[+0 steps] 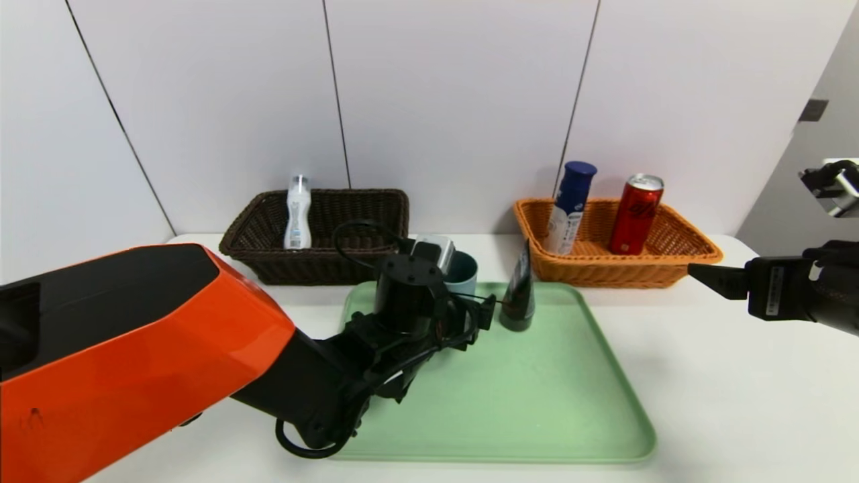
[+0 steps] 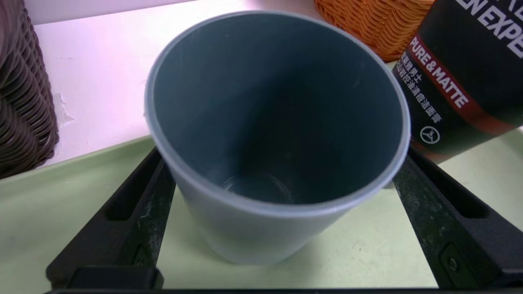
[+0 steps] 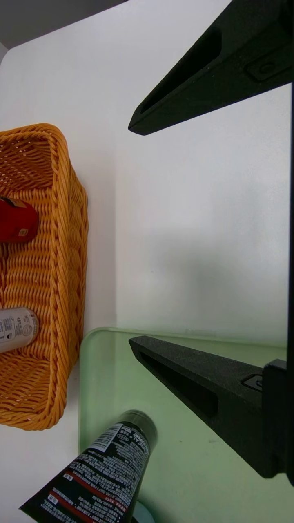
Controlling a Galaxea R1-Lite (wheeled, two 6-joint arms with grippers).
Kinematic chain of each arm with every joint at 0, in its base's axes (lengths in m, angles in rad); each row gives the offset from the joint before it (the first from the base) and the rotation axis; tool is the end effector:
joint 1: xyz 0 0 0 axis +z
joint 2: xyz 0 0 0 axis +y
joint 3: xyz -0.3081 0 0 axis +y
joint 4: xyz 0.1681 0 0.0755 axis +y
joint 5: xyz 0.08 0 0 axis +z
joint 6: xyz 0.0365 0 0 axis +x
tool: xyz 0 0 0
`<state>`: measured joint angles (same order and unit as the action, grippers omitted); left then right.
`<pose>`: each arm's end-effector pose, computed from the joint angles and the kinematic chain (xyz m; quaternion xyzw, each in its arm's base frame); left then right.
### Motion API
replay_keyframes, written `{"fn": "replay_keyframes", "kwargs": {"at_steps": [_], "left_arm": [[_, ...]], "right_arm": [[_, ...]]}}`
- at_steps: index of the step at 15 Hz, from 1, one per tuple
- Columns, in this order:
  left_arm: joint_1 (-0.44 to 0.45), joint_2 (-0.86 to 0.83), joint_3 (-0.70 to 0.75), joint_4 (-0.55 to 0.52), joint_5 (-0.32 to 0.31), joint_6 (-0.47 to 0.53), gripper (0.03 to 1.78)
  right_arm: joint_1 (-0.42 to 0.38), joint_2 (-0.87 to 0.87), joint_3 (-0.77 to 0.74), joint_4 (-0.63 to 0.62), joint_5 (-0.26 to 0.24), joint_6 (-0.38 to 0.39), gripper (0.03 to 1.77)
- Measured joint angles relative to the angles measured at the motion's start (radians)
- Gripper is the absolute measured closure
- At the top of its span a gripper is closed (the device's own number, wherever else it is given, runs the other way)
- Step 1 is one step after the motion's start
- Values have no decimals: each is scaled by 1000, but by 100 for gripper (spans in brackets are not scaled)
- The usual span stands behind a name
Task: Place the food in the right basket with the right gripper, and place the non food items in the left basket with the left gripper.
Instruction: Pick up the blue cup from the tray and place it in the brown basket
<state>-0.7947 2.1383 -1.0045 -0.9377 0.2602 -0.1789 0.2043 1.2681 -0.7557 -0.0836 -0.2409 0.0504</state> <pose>0.2997 -0.2919 0.1170 -0.0367 0.1077 -0.2542 0.9604 0.1944 0.0314 0.2295 -0.0223 0.2070 -0.0231 0.9778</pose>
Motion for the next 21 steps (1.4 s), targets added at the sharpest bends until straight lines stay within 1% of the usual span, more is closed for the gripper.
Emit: {"fn": "replay_keyframes", "kwargs": {"at_steps": [8,10,13,14,18,21], "left_arm": [[6,51,-72,17,1,7,12],[11,55,-76,18,1,7,12],[18,55,-74,20,2,7,60],[17,53,-74,20,2,7,64],[16,32,-71,38,1,9,65],[10,-43,-84,136,-5,5,65]], "right_arm": [[0,-1,18,-2,4,0,10],[1,0,26,-27,8,-1,10],[1,2,45,-66,13,-6,10],[1,2,48,-68,13,-6,10],[1,0,55,-70,14,-6,10],[1,-1,59,-71,14,-6,10]]}}
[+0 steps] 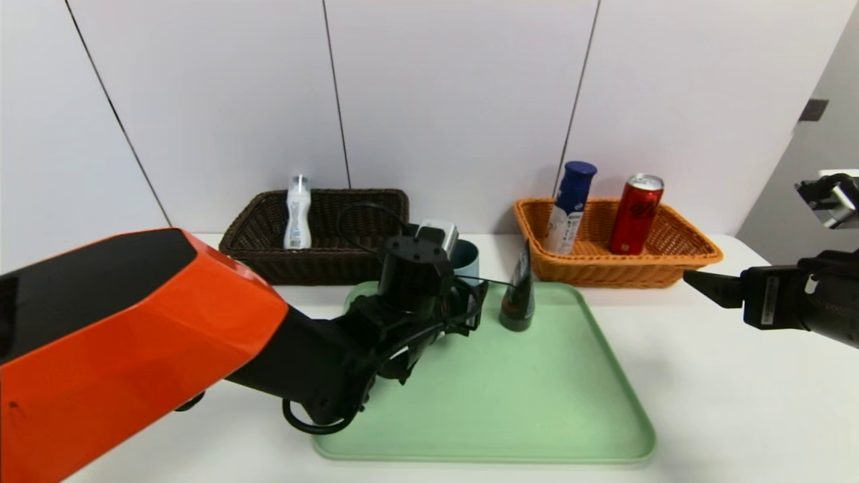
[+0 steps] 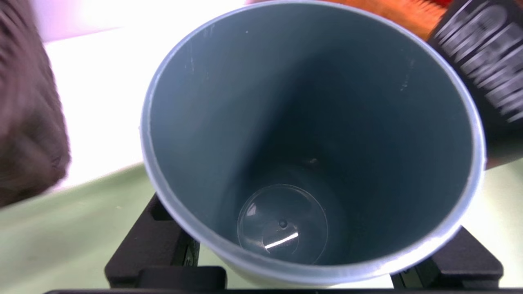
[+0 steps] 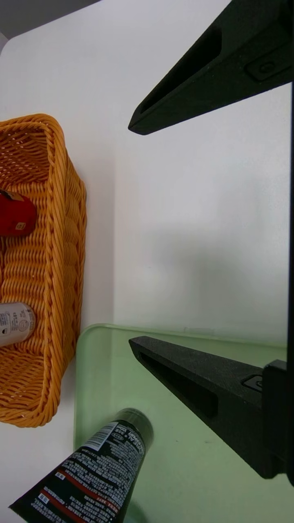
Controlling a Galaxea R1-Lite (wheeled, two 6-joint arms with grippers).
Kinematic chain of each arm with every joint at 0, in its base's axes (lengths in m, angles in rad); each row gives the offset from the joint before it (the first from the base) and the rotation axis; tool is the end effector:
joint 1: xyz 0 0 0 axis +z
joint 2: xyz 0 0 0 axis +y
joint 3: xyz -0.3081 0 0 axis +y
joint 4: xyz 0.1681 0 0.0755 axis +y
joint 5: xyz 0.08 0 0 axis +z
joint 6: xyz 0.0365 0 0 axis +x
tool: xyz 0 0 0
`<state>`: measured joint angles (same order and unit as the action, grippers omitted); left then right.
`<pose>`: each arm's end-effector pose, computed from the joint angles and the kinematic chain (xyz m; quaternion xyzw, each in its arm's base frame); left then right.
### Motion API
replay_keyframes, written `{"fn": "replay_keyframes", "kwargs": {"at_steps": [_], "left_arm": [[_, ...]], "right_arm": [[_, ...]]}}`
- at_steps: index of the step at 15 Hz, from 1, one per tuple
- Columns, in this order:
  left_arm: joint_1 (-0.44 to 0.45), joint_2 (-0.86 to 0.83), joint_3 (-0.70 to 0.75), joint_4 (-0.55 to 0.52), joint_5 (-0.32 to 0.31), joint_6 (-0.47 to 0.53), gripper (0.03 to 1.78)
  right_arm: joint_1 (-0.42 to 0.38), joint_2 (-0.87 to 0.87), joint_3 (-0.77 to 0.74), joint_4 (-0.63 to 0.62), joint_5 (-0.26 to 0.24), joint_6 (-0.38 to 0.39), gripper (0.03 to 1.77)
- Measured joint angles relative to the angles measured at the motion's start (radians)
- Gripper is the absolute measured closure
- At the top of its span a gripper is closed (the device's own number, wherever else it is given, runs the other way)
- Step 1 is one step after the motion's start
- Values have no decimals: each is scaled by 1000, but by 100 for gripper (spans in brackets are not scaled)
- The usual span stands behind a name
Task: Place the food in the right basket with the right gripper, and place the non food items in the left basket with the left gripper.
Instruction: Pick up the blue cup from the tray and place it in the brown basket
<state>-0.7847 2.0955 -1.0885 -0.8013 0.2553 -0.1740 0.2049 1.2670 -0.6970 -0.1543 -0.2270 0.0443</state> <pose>0.3043 -0.2909 0.1414 -0.0326 0.1114 -0.2515 0.9609 0.1934 0.0318 0.2202 -0.0225 0.2013 -0.0153 0.9792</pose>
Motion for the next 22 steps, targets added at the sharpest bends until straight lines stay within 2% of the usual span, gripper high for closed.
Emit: {"fn": "replay_keyframes", "kwargs": {"at_steps": [6,8,10,14,18,22], "left_arm": [[7,-284,-152,255,6,1,65],[70,-359,-203,341,28,27,65],[149,-397,-218,377,49,57,65],[289,-380,-207,496,45,49,65],[364,-276,-216,490,45,30,66],[401,-139,-236,392,45,29,66]], "right_arm": [[0,2,12,0,0,0,10],[2,4,16,0,0,0,10],[3,6,18,0,0,0,10],[3,7,18,0,0,1,10],[3,6,24,1,-1,2,10],[3,6,27,0,-2,3,10]]}}
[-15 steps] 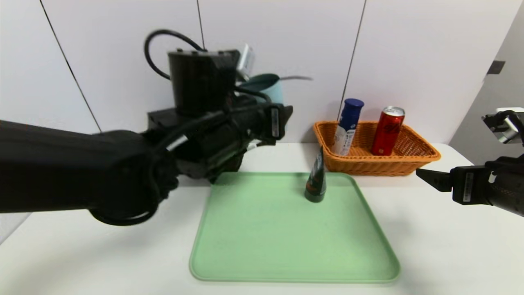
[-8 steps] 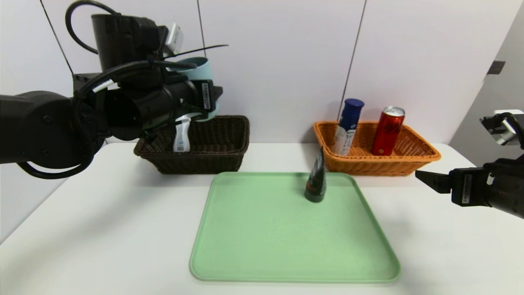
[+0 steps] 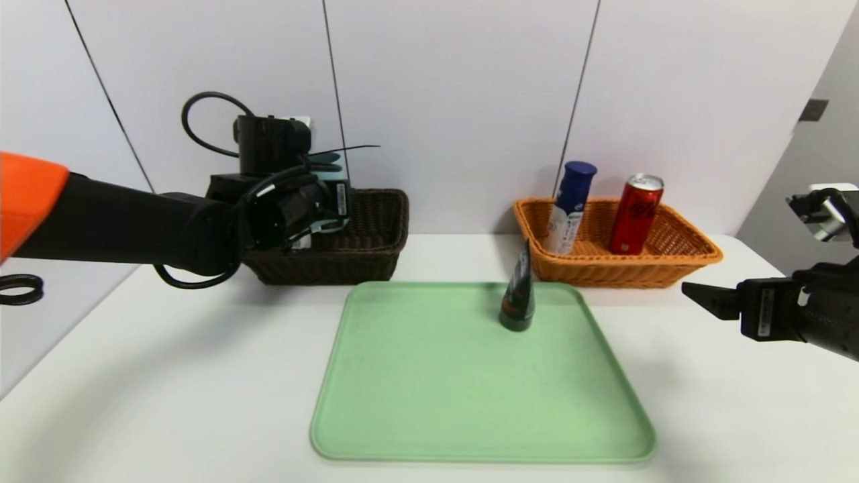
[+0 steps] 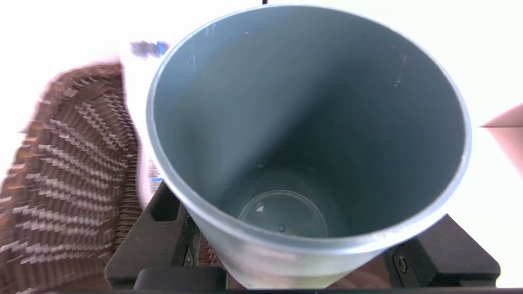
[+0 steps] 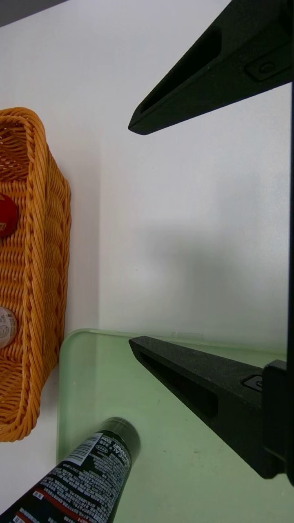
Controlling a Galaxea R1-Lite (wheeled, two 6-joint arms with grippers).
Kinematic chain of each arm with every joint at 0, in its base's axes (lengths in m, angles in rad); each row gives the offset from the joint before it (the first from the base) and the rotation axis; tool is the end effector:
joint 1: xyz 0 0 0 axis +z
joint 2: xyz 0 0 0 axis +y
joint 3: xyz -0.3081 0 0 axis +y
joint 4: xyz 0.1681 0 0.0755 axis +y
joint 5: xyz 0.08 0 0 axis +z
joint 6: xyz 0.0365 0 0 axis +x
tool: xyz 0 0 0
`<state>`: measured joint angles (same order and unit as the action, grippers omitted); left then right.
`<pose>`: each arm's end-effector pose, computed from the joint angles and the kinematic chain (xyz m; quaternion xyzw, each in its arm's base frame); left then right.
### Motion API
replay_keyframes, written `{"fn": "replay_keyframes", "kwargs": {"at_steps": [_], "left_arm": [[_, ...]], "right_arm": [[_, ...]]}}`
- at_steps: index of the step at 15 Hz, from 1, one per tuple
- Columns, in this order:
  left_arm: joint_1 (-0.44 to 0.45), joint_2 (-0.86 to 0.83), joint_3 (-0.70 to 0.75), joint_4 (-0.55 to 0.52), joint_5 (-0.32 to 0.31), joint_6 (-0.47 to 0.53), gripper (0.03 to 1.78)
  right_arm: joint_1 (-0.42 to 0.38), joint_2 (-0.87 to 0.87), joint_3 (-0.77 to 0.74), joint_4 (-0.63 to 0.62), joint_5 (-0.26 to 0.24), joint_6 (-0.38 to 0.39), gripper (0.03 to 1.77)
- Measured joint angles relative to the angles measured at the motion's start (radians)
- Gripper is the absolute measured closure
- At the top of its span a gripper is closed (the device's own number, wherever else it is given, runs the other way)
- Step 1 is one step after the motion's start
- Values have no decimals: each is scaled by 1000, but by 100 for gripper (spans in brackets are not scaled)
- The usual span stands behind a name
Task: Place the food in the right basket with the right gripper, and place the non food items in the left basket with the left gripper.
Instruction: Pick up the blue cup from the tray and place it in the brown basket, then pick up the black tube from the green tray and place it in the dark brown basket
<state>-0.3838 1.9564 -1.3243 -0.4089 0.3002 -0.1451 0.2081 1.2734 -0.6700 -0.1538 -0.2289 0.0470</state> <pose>0.3825 -0.1428 0.2216 -0.0347 0.1077 -0.0338 0.9930 0.1925 0.0322 0.2111 -0.0254 0.2173 -0.0152 0.9757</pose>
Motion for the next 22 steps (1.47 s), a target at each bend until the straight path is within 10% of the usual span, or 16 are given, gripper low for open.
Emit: {"fn": "replay_keyframes", "kwargs": {"at_steps": [12,22], "left_arm": [[19,63,-52,-33,5,13,25],[-388,-304,-151,509,9,-173,15]], "right_arm": [[0,4,15,-1,2,-3,10],[1,-2,52,-7,8,3,9]]}}
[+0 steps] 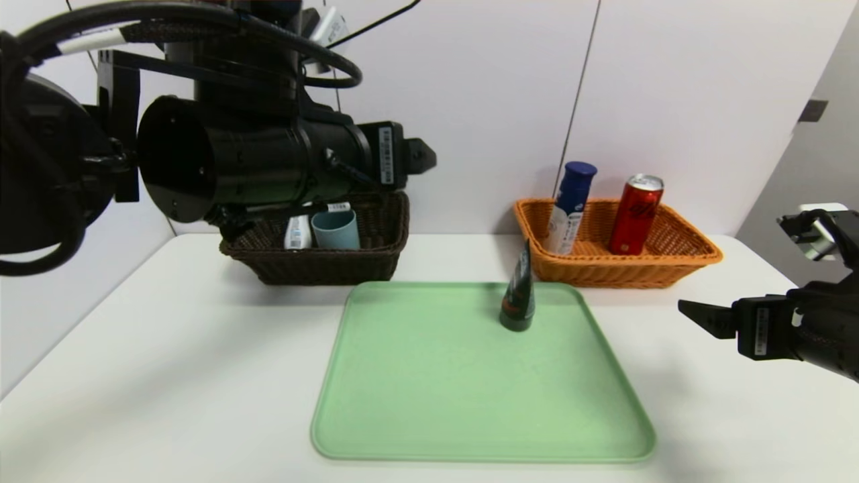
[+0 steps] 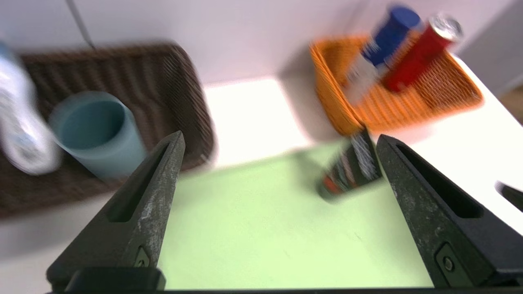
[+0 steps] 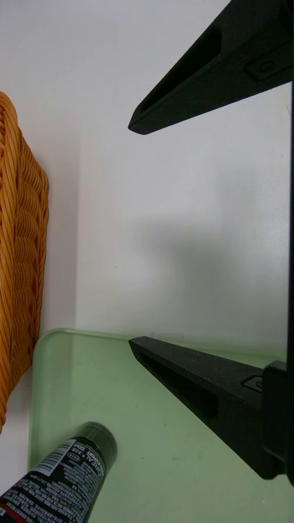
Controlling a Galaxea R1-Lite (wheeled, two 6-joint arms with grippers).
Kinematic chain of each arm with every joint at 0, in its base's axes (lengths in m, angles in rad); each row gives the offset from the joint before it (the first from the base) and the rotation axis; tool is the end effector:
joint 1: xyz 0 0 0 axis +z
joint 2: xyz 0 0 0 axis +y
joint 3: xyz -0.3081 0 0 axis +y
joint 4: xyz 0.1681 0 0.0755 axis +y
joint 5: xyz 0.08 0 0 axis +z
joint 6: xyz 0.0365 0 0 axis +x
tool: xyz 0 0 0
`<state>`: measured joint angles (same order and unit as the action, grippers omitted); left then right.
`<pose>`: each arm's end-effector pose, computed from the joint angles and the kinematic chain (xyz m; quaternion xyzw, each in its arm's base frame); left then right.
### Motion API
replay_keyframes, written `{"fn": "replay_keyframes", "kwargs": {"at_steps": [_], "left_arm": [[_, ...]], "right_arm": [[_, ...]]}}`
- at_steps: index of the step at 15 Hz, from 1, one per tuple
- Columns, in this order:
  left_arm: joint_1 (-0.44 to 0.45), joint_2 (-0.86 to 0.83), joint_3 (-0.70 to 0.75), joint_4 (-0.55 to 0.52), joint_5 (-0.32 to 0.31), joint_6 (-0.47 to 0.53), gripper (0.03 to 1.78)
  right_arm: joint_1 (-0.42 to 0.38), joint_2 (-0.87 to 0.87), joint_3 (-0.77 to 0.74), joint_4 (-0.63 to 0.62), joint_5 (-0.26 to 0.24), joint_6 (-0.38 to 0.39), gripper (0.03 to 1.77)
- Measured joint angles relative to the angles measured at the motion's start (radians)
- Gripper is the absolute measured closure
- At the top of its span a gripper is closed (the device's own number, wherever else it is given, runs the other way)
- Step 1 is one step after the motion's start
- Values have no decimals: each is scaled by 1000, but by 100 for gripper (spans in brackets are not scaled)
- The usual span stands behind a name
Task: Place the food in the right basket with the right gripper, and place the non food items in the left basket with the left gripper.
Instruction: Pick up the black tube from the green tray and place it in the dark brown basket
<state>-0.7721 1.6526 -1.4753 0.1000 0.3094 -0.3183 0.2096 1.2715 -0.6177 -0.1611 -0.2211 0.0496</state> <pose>0.2330 -0.2113 0.3203 -0.0825 0.1530 -0.2054 0.9631 0.1879 0.0318 0.1974 -0.0280 0.2380 -0.0115 0.9708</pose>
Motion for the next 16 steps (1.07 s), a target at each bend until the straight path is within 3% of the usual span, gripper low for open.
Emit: {"fn": "replay_keyframes", "kwargs": {"at_steps": [1,3,8,13,16], "left_arm": [[-45,8,20,15,15,-37,14],[-116,55,83,-62,86,-63,14],[-227,250,198,-461,216,-35,12],[-283,346,207,-501,279,-33,12],[-287,392,203,-595,295,2,12]], "right_arm": [[-1,0,3,-1,0,0,9],[-1,0,12,-10,-1,2,9],[-4,2,35,-44,4,2,9],[-4,8,46,-45,6,2,9],[-4,12,47,-46,8,2,9]]}}
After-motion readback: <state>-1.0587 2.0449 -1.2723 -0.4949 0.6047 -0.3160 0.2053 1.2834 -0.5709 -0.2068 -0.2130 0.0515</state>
